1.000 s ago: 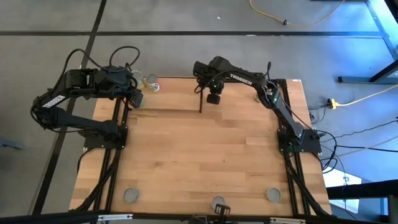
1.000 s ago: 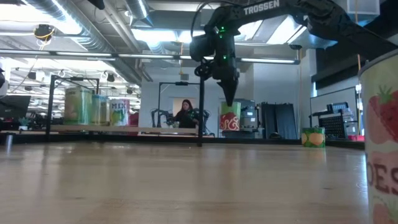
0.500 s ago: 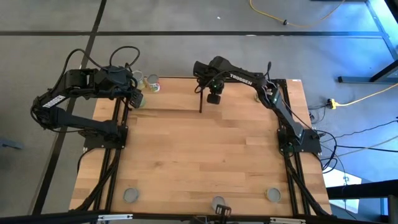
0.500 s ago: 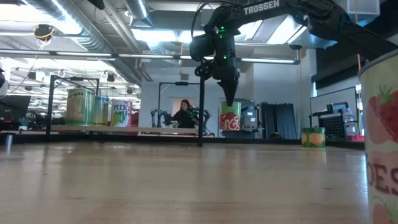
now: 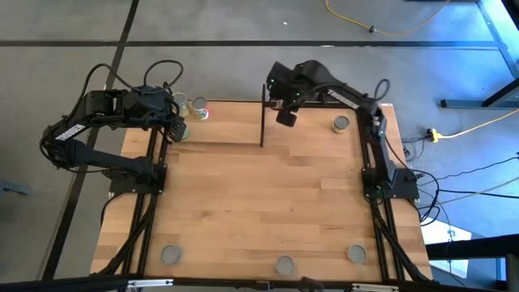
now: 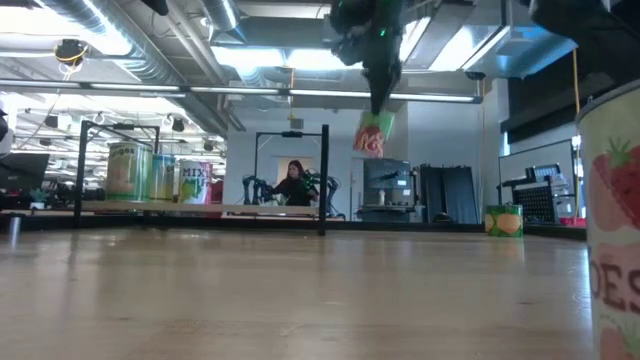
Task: Pick and place cans onto a shelf
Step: Put the canned spaghetti on the shelf
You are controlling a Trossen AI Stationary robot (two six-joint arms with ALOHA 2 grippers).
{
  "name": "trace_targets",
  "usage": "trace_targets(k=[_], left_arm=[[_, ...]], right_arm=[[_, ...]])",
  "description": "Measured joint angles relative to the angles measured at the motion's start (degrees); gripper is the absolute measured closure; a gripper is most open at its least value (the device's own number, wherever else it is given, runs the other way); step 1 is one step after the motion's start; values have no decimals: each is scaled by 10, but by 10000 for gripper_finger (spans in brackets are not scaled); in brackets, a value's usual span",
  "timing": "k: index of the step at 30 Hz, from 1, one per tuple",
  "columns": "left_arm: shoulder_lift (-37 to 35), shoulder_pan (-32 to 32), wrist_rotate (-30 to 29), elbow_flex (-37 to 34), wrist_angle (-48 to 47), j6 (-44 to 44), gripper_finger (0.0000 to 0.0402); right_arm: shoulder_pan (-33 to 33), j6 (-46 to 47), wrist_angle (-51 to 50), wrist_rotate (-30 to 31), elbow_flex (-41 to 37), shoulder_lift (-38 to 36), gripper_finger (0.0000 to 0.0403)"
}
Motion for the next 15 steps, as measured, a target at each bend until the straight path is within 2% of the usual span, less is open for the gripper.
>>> trace_targets(k=[4,8,15], left_arm=[[0,0,0,0,0,1,401],[0,0,0,0,0,1,401],[0,0,4,0,0,1,401]], right_arm=[[16,24,0,33,0,-45,396],[49,33,0,38,1,-82,396],[129,33,5,36,1,-90,396]])
